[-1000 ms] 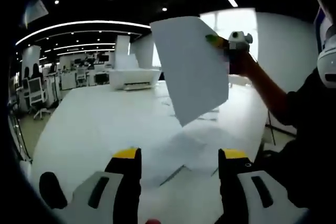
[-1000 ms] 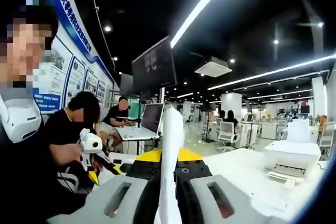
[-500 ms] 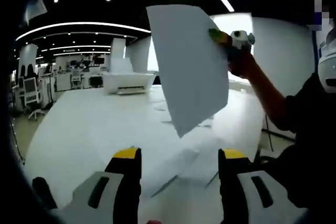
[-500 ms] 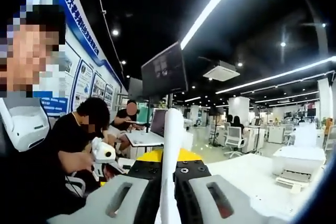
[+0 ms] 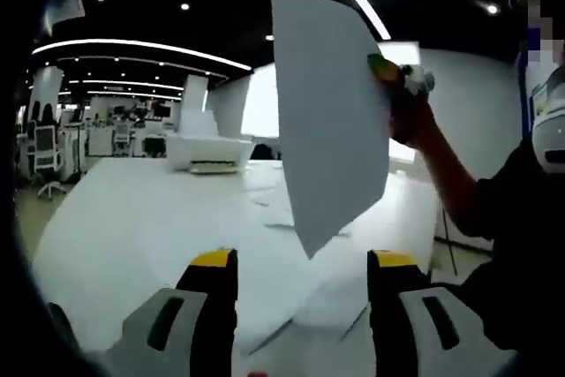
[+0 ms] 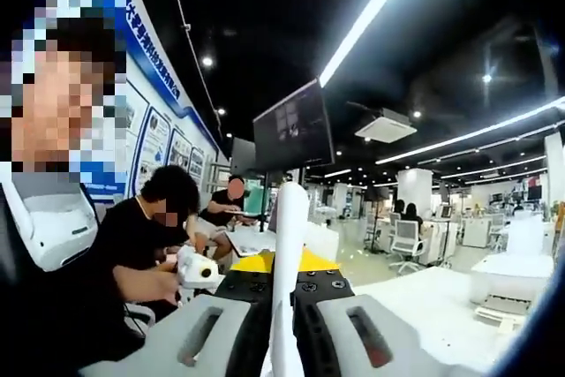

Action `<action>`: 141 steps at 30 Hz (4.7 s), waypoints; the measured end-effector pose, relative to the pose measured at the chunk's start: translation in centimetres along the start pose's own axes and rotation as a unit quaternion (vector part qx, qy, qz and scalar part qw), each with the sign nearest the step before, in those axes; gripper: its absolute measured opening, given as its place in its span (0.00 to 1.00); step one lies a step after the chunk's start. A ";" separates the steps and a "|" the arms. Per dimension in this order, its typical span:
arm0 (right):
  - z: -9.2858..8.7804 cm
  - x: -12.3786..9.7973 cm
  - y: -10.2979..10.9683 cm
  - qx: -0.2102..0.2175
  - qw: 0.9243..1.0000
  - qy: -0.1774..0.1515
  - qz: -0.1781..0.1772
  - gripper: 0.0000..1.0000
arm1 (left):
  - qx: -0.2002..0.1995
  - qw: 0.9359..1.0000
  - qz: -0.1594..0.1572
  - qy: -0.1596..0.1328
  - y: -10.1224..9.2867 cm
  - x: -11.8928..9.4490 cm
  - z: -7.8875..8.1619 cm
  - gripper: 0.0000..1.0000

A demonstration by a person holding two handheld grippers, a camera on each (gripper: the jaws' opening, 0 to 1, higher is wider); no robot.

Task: Organize the stack of printing papers by aligning and flattening the scattered papers on the table

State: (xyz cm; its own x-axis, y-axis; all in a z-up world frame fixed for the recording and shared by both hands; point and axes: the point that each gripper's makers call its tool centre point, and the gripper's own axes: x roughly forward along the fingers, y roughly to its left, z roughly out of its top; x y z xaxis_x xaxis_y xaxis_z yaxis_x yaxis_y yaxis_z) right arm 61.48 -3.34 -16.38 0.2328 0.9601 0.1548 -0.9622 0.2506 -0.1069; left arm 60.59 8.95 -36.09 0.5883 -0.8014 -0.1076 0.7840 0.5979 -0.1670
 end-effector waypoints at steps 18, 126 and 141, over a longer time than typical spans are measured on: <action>1.3 0.6 2.6 0.025 0.999 -0.015 0.039 0.01 | -0.009 0.997 -0.033 -0.070 0.0 0.8 2.7 0.60; -5.6 2.2 1.1 0.071 0.997 0.005 0.004 0.00 | -0.106 0.969 -0.192 -0.115 -4.5 1.3 4.2 0.05; -7.6 0.9 -1.5 0.011 0.997 0.047 -0.056 0.05 | -0.147 0.972 -0.175 -0.051 -3.8 2.0 2.0 0.05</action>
State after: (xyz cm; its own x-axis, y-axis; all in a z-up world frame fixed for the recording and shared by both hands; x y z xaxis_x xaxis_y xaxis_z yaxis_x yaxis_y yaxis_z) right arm 64.19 -1.93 -23.51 0.3501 0.9340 0.0713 -0.9321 0.3549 -0.0719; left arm 59.16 5.09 -33.68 0.3248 -0.9404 0.1009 0.8579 0.2480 -0.4501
